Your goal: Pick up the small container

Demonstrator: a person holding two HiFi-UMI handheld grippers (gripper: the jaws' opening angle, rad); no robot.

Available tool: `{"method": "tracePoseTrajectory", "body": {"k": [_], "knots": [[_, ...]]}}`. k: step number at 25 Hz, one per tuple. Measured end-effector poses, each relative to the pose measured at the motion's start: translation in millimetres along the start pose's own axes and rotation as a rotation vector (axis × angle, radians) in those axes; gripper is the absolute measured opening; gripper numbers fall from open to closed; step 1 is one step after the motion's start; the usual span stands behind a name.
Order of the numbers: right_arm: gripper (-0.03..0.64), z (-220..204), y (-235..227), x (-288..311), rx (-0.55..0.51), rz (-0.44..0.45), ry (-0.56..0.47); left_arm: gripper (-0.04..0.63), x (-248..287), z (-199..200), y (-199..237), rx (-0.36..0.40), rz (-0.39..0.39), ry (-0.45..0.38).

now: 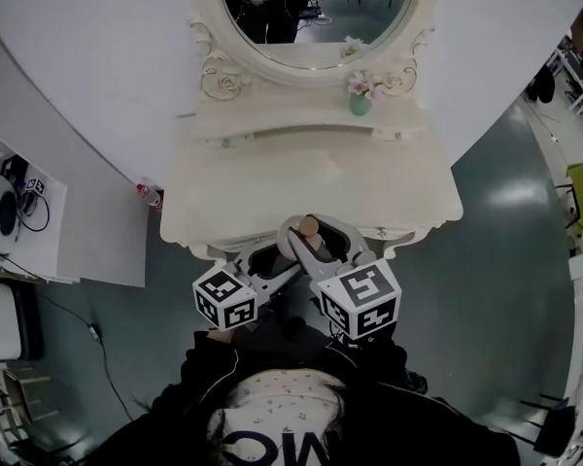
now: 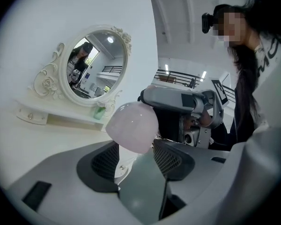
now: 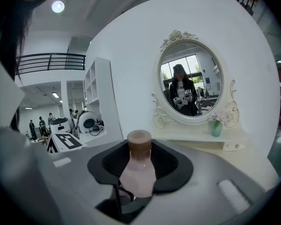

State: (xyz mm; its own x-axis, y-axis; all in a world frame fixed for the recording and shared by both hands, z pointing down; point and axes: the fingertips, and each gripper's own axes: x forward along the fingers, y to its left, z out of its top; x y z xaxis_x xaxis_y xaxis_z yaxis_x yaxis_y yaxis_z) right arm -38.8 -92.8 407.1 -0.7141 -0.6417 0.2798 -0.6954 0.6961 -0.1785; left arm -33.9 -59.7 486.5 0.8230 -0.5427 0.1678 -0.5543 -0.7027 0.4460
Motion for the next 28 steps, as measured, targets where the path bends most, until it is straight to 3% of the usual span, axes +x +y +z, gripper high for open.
{"method": "tracePoseTrajectory", "body": {"k": [15,28], "knots": [[0.15,-4,60,-9,-0.032,0.002,-0.007,0.212,-53,-10,-18,-0.009,-0.002,-0.021],[0.149,-27,176,4,0.013,-0.048,-0.013,0.213,-173,-39,-24,-0.002,-0.039,0.015]]}}
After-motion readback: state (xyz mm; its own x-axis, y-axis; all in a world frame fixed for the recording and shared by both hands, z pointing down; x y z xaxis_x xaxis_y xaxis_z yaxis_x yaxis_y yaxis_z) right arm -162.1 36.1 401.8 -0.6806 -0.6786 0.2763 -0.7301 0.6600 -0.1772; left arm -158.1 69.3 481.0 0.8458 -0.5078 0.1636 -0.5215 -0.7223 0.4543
